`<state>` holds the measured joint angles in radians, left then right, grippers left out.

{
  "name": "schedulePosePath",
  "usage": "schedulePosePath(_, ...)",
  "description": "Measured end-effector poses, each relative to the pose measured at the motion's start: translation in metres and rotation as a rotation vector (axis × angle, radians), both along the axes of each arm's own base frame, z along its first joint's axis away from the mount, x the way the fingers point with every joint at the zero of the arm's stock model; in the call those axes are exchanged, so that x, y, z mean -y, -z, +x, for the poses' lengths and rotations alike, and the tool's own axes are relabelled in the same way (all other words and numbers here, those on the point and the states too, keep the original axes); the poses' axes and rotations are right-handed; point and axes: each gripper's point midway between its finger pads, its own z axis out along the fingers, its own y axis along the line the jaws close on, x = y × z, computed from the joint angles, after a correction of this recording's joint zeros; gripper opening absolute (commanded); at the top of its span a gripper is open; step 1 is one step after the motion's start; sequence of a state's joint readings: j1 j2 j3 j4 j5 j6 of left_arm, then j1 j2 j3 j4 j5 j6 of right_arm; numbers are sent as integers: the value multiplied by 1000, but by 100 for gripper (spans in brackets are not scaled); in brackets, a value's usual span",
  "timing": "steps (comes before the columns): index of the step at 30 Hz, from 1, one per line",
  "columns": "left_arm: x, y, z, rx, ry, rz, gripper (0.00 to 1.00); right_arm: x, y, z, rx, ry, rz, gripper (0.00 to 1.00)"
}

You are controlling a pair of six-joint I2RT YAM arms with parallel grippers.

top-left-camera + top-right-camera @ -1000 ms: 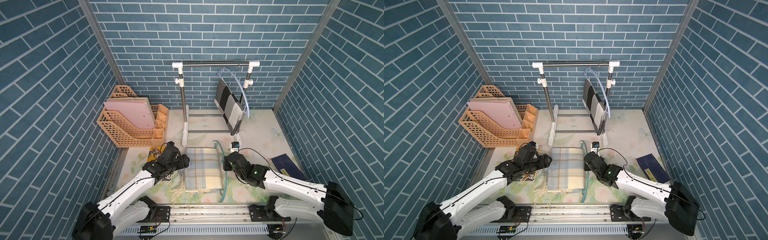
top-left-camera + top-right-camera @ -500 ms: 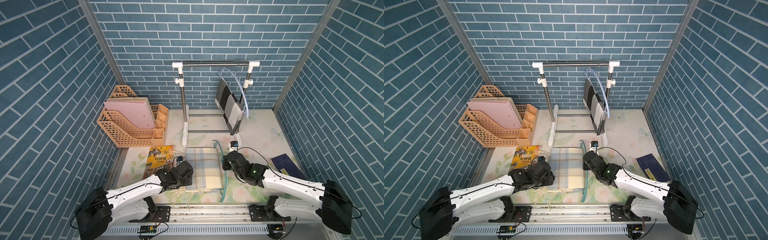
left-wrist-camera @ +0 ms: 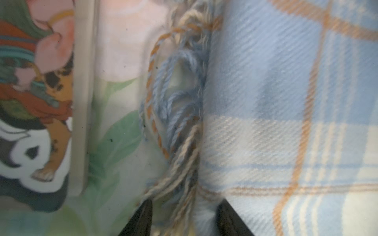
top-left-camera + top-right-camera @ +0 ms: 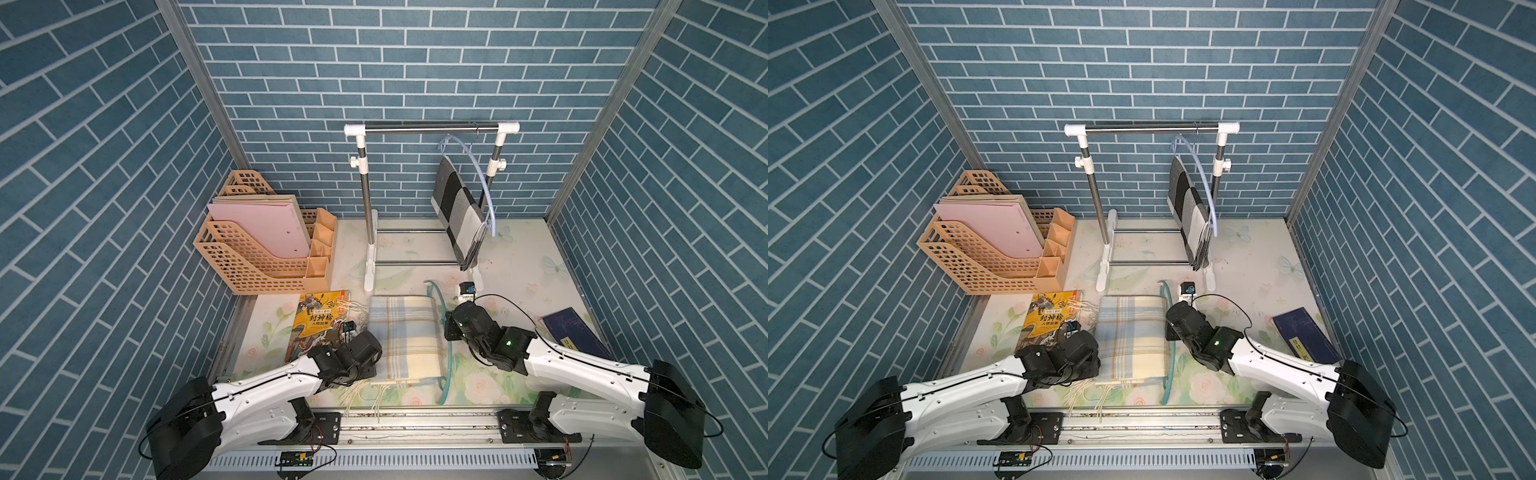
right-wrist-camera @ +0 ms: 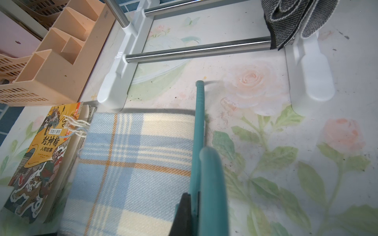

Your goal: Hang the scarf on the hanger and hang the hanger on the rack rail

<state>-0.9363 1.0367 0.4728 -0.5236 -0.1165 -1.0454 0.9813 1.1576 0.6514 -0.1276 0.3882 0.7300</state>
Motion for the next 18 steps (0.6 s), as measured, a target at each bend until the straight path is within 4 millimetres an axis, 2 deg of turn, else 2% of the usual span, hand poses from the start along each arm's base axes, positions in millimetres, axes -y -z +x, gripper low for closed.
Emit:
schedulePosePath(2, 4, -25, 8, 45, 10, -8, 75, -1, -2, 1, 4, -3, -1, 0)
schedulePosePath(5, 22, -82, 28, 169, 32, -95, 83, -1, -3, 1, 6, -7, -4, 0)
schedulePosePath(7, 36, -116, 38, 248, 51, -171, 83, -1, -3, 1, 6, -8, -6, 0)
schedulePosePath(9, 51, -135, 47, 302, 82, -232, 82, -1, -3, 1, 6, -10, -4, 0)
schedulePosePath(10, 58, -139, 51, 315, 94, -250, 80, -2, -3, 1, 5, -10, -3, 0)
schedulePosePath(12, 78, -127, 60, 302, 128, -258, 74, -2, -4, 1, 5, -11, 2, 0)
schedulePosePath(15, 98, -81, 71, 222, 158, -211, 67, -2, -4, 2, 5, -9, 5, 0)
schedulePosePath(18, 90, -22, 70, 119, 144, -146, 59, -1, -4, 2, 4, -9, 9, 0)
